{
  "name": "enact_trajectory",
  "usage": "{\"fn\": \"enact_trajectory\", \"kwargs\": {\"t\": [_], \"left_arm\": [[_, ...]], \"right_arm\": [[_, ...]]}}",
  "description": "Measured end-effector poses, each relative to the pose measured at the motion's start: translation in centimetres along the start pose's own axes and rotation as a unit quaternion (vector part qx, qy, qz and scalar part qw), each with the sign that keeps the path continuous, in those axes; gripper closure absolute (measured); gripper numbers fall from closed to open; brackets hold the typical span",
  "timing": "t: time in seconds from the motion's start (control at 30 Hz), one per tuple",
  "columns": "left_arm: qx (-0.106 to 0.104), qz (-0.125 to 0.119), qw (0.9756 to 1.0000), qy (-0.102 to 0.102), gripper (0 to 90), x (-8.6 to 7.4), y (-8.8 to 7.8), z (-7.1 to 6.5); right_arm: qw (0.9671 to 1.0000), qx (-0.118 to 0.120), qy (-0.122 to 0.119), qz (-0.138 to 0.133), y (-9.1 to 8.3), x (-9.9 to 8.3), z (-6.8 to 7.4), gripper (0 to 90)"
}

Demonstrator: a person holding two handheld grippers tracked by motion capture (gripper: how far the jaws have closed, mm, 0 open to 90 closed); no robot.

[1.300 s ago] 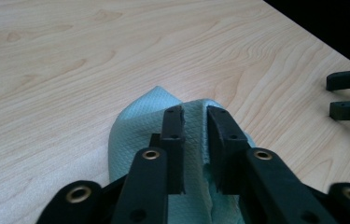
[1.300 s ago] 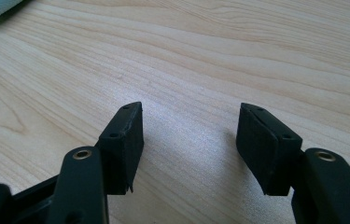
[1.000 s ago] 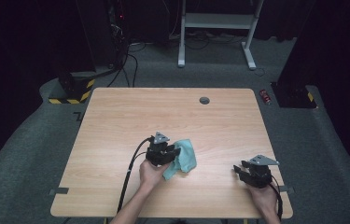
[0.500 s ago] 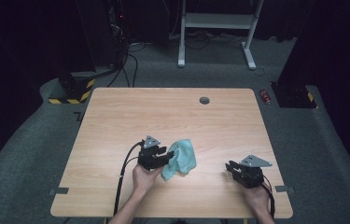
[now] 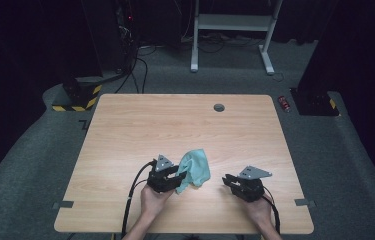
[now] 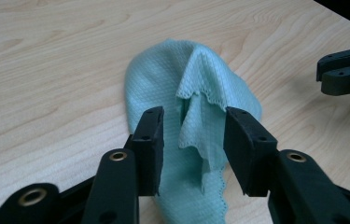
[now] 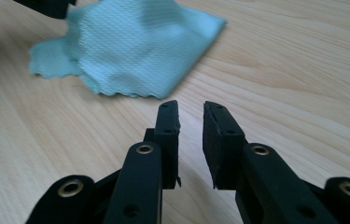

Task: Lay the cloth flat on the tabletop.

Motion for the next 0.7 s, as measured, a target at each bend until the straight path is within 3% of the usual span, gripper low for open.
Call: {"fn": "enact_trajectory", "kwargs": {"t": [0.2,0.4,0.53,0.63,0.7], "left_arm": [[-0.002,0.011,0.9999,0.007,70.0,-0.4,0.4,-0.1],[0.006,0.016,0.9998,0.009,73.4,-0.6,1.0,-0.2],[0.004,0.016,0.9998,0.007,72.8,-0.7,1.0,-0.4],[0.003,0.014,0.9999,0.007,65.0,-0.7,0.9,-0.5],[0.005,0.012,0.9999,0.007,64.9,-0.7,1.0,-0.5]], "right_arm": [[0.9996,0.024,-0.016,-0.003,1.3,1.4,1.6,72.2],[0.9984,0.041,-0.038,0.0,2.6,2.6,3.2,67.3],[0.9976,0.046,-0.051,0.006,3.4,3.1,4.2,63.7],[0.9972,0.046,-0.057,0.013,3.9,3.3,4.7,60.1],[0.9971,0.046,-0.059,0.014,4.0,3.4,4.8,59.5]]}}
Point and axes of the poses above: each handheld gripper's, and its own axes: y roughly forward along the jaws, x roughly out of its top, z roughly to its left, the point moved 1 cm from there along y, roughly forward along the jaws, and after that the axes turned 15 degrees about -y, right-handed, at the moved point
